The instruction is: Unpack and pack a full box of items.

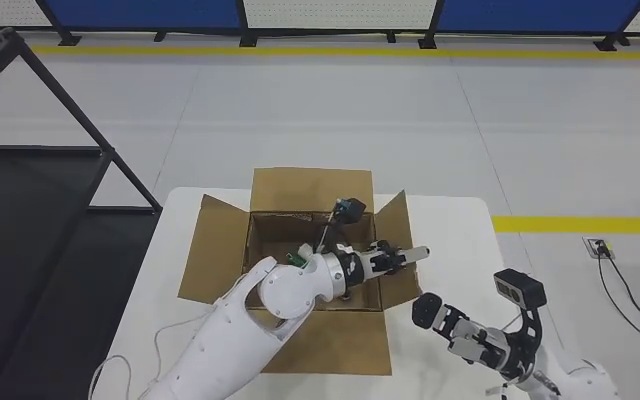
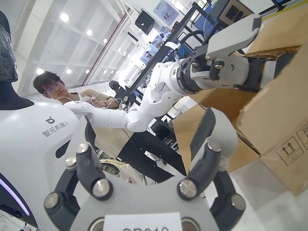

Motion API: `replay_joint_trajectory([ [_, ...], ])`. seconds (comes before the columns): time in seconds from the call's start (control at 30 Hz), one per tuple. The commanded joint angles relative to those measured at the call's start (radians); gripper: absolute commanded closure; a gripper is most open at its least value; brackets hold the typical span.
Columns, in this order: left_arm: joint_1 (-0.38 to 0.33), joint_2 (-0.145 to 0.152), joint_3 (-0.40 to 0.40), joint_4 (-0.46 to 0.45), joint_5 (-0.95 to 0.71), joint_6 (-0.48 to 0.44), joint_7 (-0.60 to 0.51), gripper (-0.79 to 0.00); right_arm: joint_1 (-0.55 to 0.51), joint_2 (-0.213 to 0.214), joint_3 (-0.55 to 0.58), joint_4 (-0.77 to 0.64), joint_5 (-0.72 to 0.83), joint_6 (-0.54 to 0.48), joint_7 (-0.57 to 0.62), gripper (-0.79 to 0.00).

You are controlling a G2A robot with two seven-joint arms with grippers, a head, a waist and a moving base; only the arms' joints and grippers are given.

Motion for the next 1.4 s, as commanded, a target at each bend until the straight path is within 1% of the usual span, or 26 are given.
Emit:
replay_joint_trajectory([
  [0.0,-0.023,-0.016,0.028,0.036,-0.006,-0.002,0.007,-0.785,0.000,0.002,0.003,0.006,-0.032,0.012,-0.016,-0.785],
  [0.2,-0.075,-0.056,0.069,0.137,-0.053,-0.030,0.005,-0.785,-0.026,0.005,0.024,0.021,-0.130,0.026,-0.110,-0.785],
  [0.37,-0.092,-0.073,0.072,0.185,-0.066,-0.060,-0.006,-0.785,-0.042,0.007,0.032,0.021,-0.196,0.058,-0.178,-0.785],
  [0.5,-0.084,-0.072,0.049,0.180,-0.066,-0.077,-0.028,-0.785,-0.015,0.008,0.024,0.050,-0.282,0.139,-0.231,-0.785],
  [0.6,-0.068,-0.069,0.030,0.154,-0.056,-0.079,-0.027,-0.785,0.007,0.008,-0.002,0.063,-0.344,0.193,-0.257,-0.785],
  [0.73,-0.030,-0.053,-0.013,0.087,0.002,-0.067,-0.022,-0.785,0.032,0.008,-0.020,0.078,-0.383,0.226,-0.289,-0.785],
  [0.8,0.011,-0.037,-0.047,0.022,0.062,-0.043,-0.003,-0.785,0.044,0.009,-0.025,0.080,-0.386,0.240,-0.294,-0.785],
  [0.87,0.065,-0.017,-0.097,-0.058,0.137,-0.007,0.024,-0.785,0.050,0.011,-0.026,0.083,-0.390,0.251,-0.297,-0.785],
  [0.93,0.136,0.006,-0.158,-0.159,0.210,0.034,0.049,-0.785,0.052,0.012,-0.023,0.084,-0.393,0.258,-0.297,-0.785],
  [1.03,0.266,0.038,-0.264,-0.329,0.302,0.086,0.075,-0.785,0.057,0.015,-0.023,0.090,-0.399,0.272,-0.290,-0.785],
  [1.1,0.357,0.056,-0.333,-0.432,0.338,0.101,0.086,-0.785,0.063,0.017,-0.028,0.099,-0.413,0.284,-0.279,-0.785],
  [1.2,0.481,0.075,-0.429,-0.555,0.384,0.113,0.107,-0.785,0.075,0.019,-0.038,0.112,-0.425,0.300,-0.274,-0.785],
  [1.37,0.656,0.095,-0.568,-0.707,0.397,0.093,0.148,-0.785,0.086,0.023,-0.046,0.129,-0.429,0.307,-0.259,-0.785],
])
